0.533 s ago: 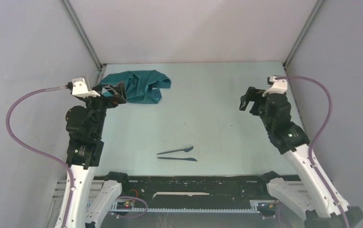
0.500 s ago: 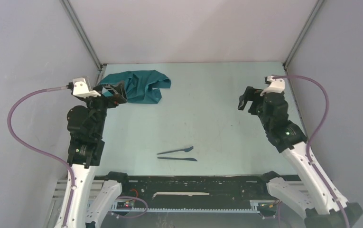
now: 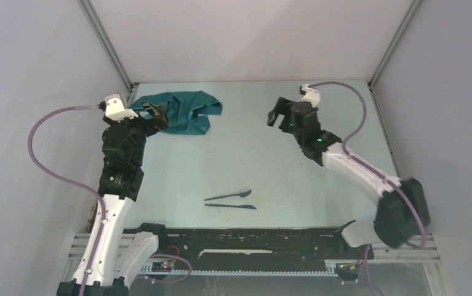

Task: Fold the napkin into a case and place the utensils inside
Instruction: Move the crumpled napkin to the center of the board.

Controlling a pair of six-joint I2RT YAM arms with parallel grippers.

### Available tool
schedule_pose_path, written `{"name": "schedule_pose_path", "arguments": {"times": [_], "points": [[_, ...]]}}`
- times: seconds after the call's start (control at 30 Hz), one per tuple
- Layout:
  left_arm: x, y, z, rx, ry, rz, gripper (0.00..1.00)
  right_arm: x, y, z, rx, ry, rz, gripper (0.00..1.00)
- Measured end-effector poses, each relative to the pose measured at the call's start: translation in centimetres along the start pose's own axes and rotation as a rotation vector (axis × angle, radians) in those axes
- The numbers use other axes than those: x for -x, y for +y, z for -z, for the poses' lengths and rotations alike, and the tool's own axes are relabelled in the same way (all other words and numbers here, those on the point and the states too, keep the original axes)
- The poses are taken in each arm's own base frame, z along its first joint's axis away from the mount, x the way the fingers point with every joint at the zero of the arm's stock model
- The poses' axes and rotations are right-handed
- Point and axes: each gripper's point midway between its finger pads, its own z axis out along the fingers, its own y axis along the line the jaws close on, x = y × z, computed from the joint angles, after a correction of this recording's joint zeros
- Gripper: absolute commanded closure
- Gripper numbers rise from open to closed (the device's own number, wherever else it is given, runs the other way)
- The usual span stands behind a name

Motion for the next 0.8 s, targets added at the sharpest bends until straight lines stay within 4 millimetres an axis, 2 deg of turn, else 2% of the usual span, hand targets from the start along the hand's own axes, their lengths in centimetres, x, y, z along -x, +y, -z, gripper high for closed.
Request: {"name": "schedule_pose_path", "arguments": {"times": [0.07,0.23,0.27,0.3,0.4,0.5,0.6,0.7,0.8], "points": [[-0.6,0.2,-0.4,0.009,0.019,0.007,0.00,-1.7,2.9,-2.3,0.060,0.037,-0.067,0.05],[-1.1,0.4,-0.7,0.020,0.036,0.025,0.00,-7.3,11.5,-7.9,0.251,0.172,-0.200,0.17],[-1.2,0.4,-0.7,0.020,0.038,0.030,0.00,-8.5,13.9,-9.5,0.303,0.205,-0.222,0.18],[-1.2,0.4,-0.8,0.019,0.042,0.034,0.00,-9.3,15.1,-9.9,0.332,0.221,-0.227,0.19],[-1.7,0.2,-1.1,0.008,0.059,0.049,0.00,-11.7,20.1,-12.9,0.439,0.287,-0.237,0.19],[-2.3,-0.2,-1.4,-0.012,0.082,0.067,0.00,-13.4,23.6,-15.8,0.510,0.323,-0.249,0.16],[-2.7,-0.6,-1.5,-0.031,0.099,0.082,0.00,-15.7,25.0,-17.6,0.523,0.370,-0.266,0.16],[-2.9,-1.0,-1.8,-0.047,0.112,0.094,0.00,-18.2,24.6,-18.3,0.482,0.423,-0.285,0.15],[-2.8,-1.6,-2.1,-0.068,0.119,0.109,0.00,-19.8,24.0,-18.7,0.435,0.462,-0.292,0.16]]}}
